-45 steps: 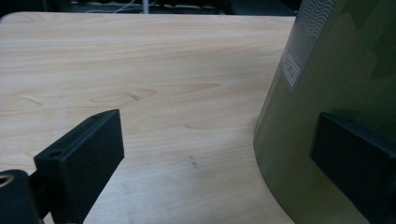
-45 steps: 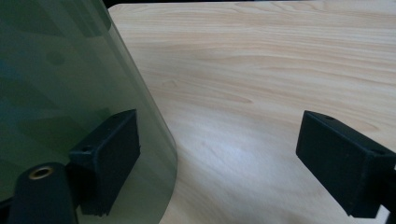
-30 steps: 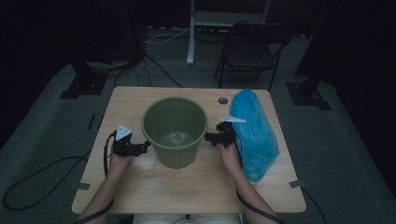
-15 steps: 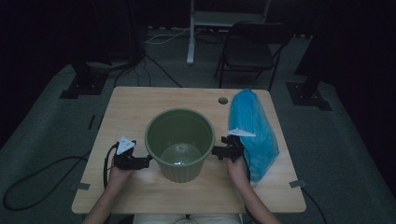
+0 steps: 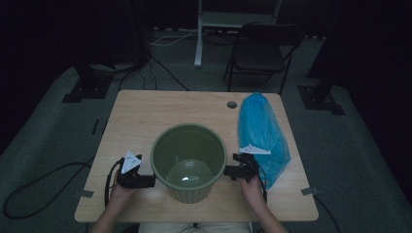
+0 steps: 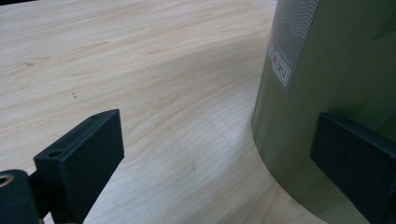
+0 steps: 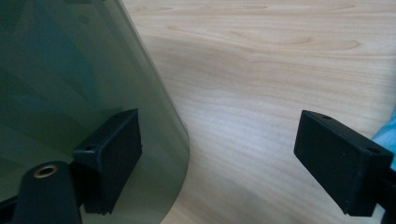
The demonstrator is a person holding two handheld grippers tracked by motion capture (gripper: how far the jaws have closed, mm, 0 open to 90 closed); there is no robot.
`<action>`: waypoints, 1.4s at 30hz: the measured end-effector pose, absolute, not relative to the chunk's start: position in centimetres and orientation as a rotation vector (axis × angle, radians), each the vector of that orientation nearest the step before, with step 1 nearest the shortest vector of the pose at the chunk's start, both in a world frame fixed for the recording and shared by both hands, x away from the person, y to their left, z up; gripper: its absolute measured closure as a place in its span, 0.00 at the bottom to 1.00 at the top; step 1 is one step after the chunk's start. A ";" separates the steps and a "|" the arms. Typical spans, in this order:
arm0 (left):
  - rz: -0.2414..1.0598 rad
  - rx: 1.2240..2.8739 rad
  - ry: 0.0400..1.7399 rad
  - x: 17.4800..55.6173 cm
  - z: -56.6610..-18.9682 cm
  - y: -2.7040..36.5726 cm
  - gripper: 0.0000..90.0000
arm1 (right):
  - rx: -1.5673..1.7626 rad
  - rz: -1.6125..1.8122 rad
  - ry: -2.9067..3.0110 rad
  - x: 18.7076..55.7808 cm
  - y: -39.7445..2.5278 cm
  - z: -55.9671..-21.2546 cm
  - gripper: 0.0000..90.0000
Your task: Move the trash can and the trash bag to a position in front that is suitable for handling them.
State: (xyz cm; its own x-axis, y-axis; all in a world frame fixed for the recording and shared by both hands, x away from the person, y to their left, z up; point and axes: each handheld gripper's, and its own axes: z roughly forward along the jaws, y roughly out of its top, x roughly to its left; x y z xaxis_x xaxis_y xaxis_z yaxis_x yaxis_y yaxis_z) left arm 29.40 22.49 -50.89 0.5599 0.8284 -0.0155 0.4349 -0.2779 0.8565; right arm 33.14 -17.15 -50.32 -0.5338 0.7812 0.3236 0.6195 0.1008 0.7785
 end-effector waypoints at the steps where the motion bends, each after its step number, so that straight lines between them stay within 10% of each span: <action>1: 0.553 1.908 1.022 29.2 -50.9 22.5 0.04 | 1.416 1.412 2.201 32.9 -17.2 -50.3 0.16; 16: 0.503 1.899 0.994 28.7 -52.4 23.3 0.04 | 1.409 1.426 2.171 31.8 -18.2 -49.4 0.16; 42: 0.488 1.850 0.978 27.1 -53.9 26.8 0.04 | 1.683 1.188 1.877 37.4 -32.5 -48.1 0.14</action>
